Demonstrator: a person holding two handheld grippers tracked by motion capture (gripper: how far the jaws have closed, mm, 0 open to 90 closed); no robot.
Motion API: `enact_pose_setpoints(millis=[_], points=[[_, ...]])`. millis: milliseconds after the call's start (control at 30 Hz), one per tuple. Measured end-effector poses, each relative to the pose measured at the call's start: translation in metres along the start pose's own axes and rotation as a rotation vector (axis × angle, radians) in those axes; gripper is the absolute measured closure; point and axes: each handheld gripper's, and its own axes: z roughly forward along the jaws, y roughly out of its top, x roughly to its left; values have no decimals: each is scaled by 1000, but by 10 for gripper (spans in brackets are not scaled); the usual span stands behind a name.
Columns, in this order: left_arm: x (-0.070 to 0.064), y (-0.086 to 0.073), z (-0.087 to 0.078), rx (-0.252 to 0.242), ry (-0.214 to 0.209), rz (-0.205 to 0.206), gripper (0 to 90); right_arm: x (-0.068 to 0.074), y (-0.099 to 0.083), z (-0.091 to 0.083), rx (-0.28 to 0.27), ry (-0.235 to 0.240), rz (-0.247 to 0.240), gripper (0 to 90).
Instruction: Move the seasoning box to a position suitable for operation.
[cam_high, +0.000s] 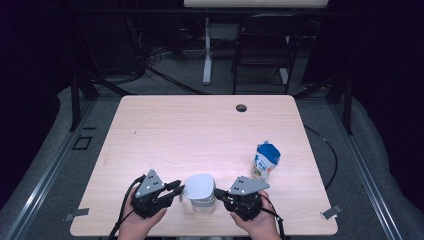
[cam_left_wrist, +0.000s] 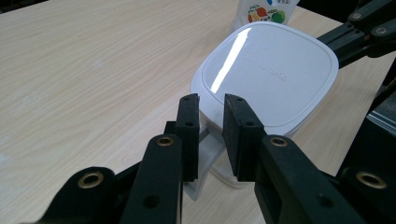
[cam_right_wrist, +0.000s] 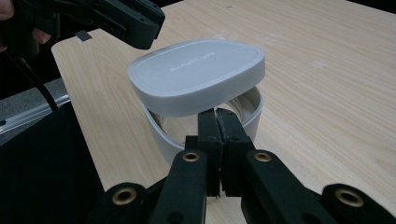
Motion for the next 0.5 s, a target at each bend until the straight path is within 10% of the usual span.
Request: enact_pose_setpoints(millis=[500], points=[[3, -6, -7, 4, 15, -12, 738, 3, 5, 4, 2, 19, -1, 895]])
